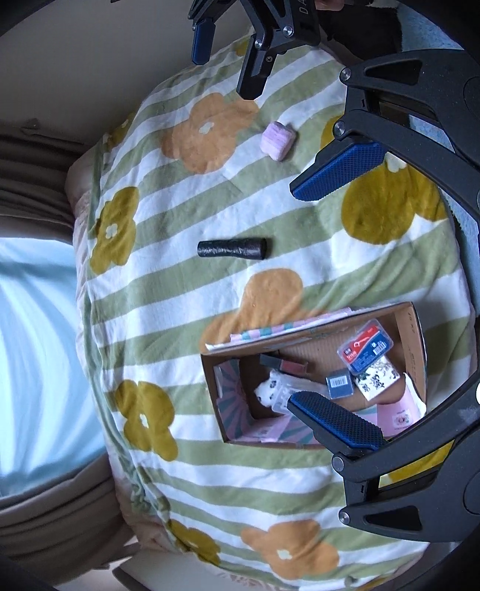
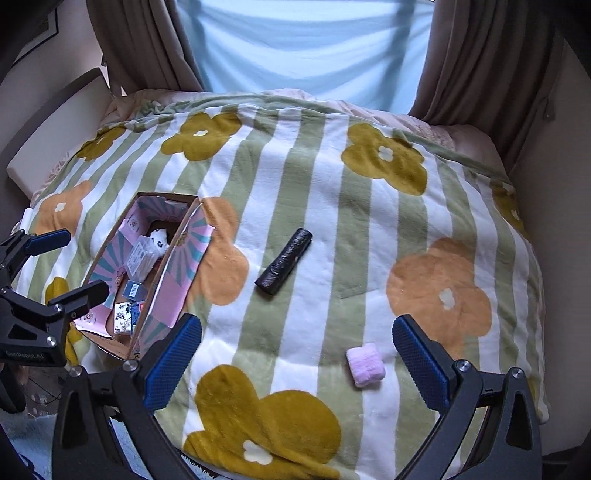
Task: Organize objects
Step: 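Move both tools toward the black bag roll and pink plush cube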
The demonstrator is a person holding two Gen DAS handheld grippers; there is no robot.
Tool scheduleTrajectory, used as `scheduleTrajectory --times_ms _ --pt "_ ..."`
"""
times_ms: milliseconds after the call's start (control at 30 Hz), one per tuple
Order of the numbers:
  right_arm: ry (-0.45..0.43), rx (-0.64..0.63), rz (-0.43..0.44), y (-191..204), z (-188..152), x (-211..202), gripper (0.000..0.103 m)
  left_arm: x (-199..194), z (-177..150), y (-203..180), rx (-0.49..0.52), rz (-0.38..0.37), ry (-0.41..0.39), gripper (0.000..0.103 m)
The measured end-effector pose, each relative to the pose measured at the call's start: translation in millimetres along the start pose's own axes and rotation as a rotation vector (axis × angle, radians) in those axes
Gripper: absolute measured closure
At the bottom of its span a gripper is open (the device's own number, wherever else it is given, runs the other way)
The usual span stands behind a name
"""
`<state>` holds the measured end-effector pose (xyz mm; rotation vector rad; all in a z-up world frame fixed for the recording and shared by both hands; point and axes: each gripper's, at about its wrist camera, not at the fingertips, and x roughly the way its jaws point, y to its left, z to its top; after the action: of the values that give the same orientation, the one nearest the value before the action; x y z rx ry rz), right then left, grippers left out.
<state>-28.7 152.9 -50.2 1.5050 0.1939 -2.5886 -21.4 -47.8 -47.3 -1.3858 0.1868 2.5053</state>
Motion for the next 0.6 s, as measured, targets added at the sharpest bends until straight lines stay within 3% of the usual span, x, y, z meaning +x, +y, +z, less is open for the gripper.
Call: scheduleTrajectory --times_ms 333,600 --pt "0.011 0.087 -0.031 -54.0 -19.7 2.1 0.0 26.9 22.7 -36.7 0.04 -0.033 0.042 0.0" --pt "0.06 0.095 -0.056 -91.5 -38.9 37.8 0.0 89.6 49.8 -55.3 0.022 -0.013 0.093 0.0"
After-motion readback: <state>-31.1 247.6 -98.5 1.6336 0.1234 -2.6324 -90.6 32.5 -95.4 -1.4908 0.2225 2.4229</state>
